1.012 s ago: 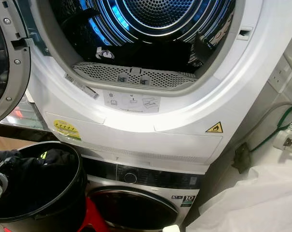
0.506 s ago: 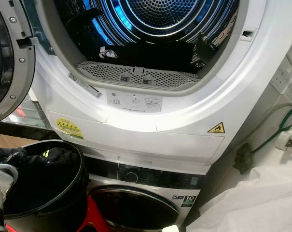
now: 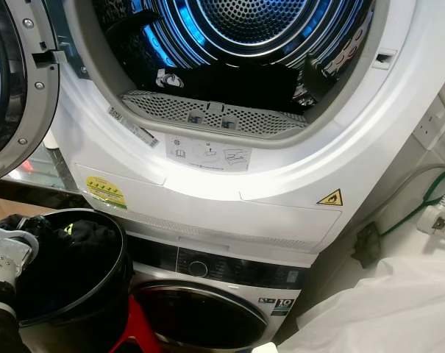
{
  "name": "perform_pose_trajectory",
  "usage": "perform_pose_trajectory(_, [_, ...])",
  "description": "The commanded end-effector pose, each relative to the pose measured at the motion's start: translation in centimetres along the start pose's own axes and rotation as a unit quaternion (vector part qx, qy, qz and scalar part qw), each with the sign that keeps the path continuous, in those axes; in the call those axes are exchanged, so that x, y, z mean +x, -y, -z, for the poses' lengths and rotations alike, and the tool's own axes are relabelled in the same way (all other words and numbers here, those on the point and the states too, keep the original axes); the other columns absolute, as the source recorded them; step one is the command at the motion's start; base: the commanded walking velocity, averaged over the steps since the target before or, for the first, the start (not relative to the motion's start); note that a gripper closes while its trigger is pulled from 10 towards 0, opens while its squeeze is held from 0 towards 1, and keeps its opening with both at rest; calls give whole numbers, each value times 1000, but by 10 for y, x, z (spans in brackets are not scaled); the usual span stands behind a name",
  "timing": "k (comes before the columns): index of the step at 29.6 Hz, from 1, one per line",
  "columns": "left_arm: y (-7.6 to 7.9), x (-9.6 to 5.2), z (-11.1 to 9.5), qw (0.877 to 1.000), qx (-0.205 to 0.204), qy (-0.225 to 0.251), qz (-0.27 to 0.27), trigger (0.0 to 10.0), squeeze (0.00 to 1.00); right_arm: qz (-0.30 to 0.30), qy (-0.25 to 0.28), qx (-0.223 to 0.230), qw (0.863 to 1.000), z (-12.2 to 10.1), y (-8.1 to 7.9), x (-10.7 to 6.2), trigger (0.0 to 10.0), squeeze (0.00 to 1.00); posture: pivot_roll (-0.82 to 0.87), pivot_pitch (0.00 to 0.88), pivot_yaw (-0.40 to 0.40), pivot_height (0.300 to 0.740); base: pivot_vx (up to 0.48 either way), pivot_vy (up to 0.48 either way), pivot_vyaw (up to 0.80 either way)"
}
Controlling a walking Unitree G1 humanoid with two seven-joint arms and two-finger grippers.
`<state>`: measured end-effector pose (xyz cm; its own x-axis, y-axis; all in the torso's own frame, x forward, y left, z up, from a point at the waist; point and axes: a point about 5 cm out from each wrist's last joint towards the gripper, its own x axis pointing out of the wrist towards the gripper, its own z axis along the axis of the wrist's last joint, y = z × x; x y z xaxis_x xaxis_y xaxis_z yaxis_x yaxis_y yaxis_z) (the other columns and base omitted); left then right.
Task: Clothes washing
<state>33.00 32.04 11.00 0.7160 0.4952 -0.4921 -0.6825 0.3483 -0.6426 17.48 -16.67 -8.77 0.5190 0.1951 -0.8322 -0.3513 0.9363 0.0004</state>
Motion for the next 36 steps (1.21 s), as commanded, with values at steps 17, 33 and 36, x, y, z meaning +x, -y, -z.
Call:
perform_pose_trajectory(17, [-52,0,32,955,268,30,-126,10000,0,-3,3,4,1000,-2,-2,1,10000,0,158,0,-74,740,0,0,0])
perform_pose_trajectory(33, [-119,-19,-17,907,316,135,-244,0,0,-9,1,27,1000,4,-19,3,10000,0,170,0,-18,740,0,0,0])
perform_pose_trajectory(36, [-104,-22,-25,908,305,180,-225,0,0,-6,2,27,1000,3,-17,3,10000,0,166,0,-25,740,0,0,0])
